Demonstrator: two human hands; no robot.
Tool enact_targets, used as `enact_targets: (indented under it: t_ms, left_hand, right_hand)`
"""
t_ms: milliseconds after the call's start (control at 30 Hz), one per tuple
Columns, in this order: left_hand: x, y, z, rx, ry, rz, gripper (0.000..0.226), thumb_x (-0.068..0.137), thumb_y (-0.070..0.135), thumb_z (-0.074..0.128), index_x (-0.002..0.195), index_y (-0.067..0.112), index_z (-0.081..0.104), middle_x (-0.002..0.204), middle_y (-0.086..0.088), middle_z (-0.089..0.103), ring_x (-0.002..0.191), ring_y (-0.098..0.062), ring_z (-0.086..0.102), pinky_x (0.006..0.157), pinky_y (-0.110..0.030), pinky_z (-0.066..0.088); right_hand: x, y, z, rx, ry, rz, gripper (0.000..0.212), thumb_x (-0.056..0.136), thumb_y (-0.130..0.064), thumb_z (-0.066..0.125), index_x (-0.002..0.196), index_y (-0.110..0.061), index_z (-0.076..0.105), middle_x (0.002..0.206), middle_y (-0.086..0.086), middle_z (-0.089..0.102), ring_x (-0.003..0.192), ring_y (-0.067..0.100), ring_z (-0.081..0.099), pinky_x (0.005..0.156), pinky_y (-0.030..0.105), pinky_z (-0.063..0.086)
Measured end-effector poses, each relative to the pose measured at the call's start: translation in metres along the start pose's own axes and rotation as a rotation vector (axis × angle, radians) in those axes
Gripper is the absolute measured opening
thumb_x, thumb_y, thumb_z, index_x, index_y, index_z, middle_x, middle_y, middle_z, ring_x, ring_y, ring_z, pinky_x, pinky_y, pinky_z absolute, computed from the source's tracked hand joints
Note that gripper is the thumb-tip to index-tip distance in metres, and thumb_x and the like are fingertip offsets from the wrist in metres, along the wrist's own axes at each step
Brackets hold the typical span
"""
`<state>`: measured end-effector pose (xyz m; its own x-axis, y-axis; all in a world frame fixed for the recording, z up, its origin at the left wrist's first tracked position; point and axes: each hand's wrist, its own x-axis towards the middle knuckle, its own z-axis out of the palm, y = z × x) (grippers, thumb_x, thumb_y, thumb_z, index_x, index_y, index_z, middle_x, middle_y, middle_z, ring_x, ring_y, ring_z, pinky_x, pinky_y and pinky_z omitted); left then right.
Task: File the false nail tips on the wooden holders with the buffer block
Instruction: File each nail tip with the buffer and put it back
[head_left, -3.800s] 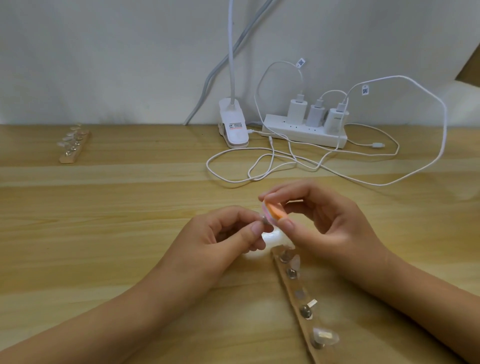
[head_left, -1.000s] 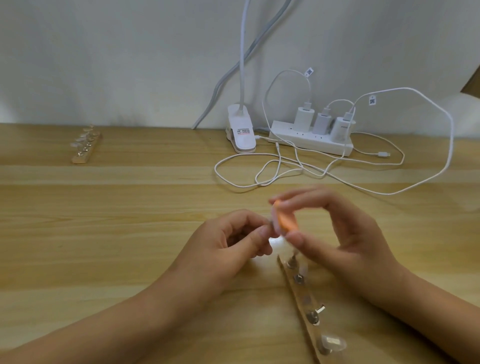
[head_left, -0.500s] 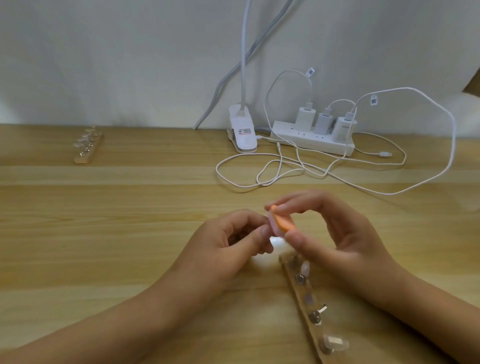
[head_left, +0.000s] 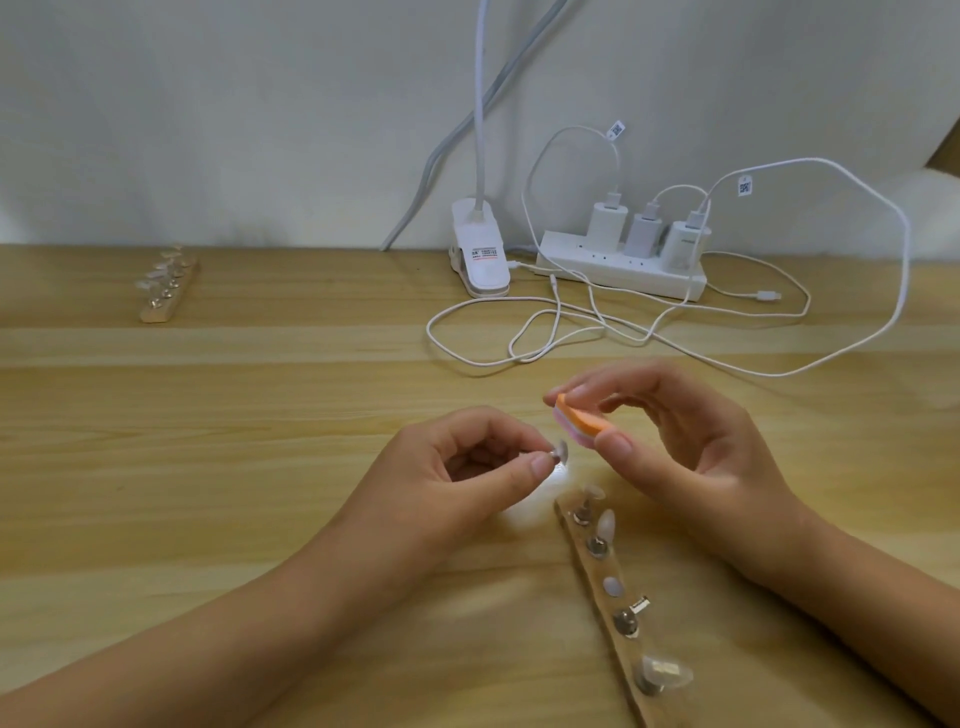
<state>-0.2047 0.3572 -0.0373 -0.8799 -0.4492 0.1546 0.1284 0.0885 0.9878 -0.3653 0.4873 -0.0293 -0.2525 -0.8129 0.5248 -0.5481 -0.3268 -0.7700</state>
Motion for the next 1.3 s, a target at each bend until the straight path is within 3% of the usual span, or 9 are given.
enact_targets:
  t_ms: [100,300,433,833,1133,1300]
  left_hand:
    - [0.0002,-0.0005,-0.0008,0.021,0.0,-0.004,0.004,0.078,0.029,0.072,0.08,0.026,0.074,0.076,0.008,0.067,0.071,-0.002,0.058,0.065,-0.011,0.044]
    - [0.0002,-0.0007,0.0016,0.016,-0.072,0.044,0.014,0.082,0.028,0.067,0.084,0.015,0.071,0.08,0.01,0.068,0.076,-0.001,0.06,0.071,-0.012,0.045]
    - [0.0003,-0.0004,0.0012,0.005,-0.038,0.014,0.013,0.079,0.031,0.069,0.082,0.019,0.072,0.077,0.01,0.068,0.076,-0.002,0.059,0.07,-0.011,0.045]
    - [0.0012,0.0007,-0.0002,0.001,-0.039,0.049,0.009,0.082,0.027,0.064,0.08,0.022,0.071,0.074,0.011,0.064,0.075,-0.002,0.058,0.072,-0.012,0.044]
    - [0.0029,-0.0009,-0.0015,-0.011,-0.039,0.058,0.011,0.083,0.031,0.063,0.086,0.025,0.072,0.071,0.01,0.063,0.071,-0.002,0.058,0.069,-0.013,0.045]
    - [0.0026,-0.0014,-0.0001,-0.056,-0.021,0.082,0.011,0.083,0.028,0.064,0.086,0.022,0.073,0.072,0.009,0.068,0.07,-0.001,0.061,0.067,-0.01,0.046]
  right_hand:
    - [-0.0016,-0.0003,0.0015,-0.09,-0.061,-0.058,0.022,0.088,-0.023,0.063,0.106,-0.011,0.064,0.111,0.004,0.07,0.11,0.023,0.065,0.095,0.038,0.048]
    - [-0.0025,-0.0017,0.005,-0.144,-0.06,-0.114,0.023,0.087,-0.021,0.065,0.105,-0.006,0.066,0.114,0.005,0.069,0.11,0.021,0.066,0.094,0.037,0.049]
    - [-0.0016,-0.0009,0.0042,-0.129,-0.013,-0.087,0.024,0.087,-0.021,0.064,0.105,-0.007,0.066,0.113,0.006,0.07,0.111,0.023,0.065,0.094,0.048,0.049]
    - [-0.002,0.0002,0.0077,-0.011,0.002,-0.027,0.022,0.089,-0.022,0.06,0.11,-0.015,0.063,0.116,0.001,0.07,0.114,0.026,0.064,0.096,0.055,0.046]
    - [-0.0027,0.0001,0.0098,-0.022,0.023,-0.082,0.024,0.092,-0.029,0.065,0.11,-0.014,0.064,0.118,0.003,0.069,0.116,0.028,0.063,0.095,0.053,0.047]
    - [-0.001,0.0017,0.0103,0.003,0.042,-0.019,0.022,0.089,-0.022,0.063,0.11,-0.016,0.064,0.115,0.0,0.07,0.115,0.026,0.063,0.096,0.054,0.047]
